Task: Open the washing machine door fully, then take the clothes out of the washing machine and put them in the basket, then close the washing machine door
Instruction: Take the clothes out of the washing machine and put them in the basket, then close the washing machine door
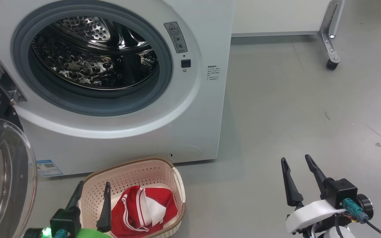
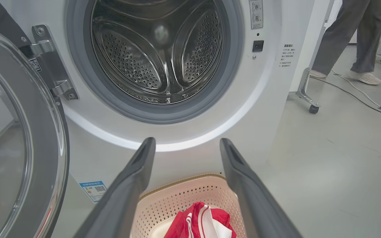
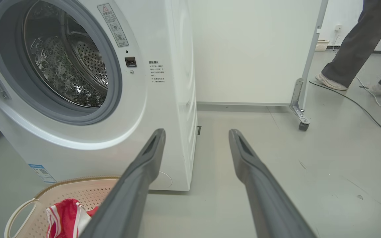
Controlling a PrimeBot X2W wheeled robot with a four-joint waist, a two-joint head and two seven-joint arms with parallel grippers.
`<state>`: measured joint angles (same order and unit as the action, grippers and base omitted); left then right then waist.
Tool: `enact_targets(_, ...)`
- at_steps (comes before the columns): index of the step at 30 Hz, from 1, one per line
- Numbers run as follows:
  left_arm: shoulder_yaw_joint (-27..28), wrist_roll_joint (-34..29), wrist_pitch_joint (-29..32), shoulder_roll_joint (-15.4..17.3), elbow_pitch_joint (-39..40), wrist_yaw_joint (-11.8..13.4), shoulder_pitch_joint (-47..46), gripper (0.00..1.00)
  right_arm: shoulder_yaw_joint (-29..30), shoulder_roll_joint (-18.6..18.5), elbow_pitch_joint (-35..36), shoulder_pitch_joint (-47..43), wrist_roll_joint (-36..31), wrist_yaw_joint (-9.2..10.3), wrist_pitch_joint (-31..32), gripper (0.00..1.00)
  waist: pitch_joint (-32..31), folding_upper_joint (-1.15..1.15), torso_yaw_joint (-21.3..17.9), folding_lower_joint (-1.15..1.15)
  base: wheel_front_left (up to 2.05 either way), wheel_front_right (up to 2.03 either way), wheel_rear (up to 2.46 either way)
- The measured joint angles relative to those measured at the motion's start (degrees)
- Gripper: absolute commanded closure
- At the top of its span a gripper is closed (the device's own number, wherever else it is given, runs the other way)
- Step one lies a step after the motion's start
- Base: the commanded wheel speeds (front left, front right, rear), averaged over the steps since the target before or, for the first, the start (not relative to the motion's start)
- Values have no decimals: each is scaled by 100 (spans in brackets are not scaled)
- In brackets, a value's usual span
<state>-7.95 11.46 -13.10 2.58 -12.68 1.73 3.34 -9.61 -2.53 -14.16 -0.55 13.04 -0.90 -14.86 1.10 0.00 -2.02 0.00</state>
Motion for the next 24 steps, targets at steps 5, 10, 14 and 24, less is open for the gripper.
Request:
enact_targets(5, -3, -16, 67, 5, 99, 29, 63, 0, -3, 0, 37, -8, 0, 0, 0, 0, -17, 0, 9, 0, 0, 0, 0)
enact_targets(10, -14, -16, 121, 7, 225, 48, 147, 0, -14, 1, 56, -44, 0, 0, 0, 0, -24, 0, 18, 0, 0, 0, 0)
enact_targets(14, -24, -38, 145, 12, 304, 51, 177, 0, -15, 1, 63, -66, 0, 0, 0, 0, -30, 0, 22, 0, 0, 0, 0)
enact_targets(24, -60, -48, 197, 25, 486, 99, 230, 0, -22, 1, 81, -87, 0, 0, 0, 0, -50, 0, 27, 0, 0, 0, 0)
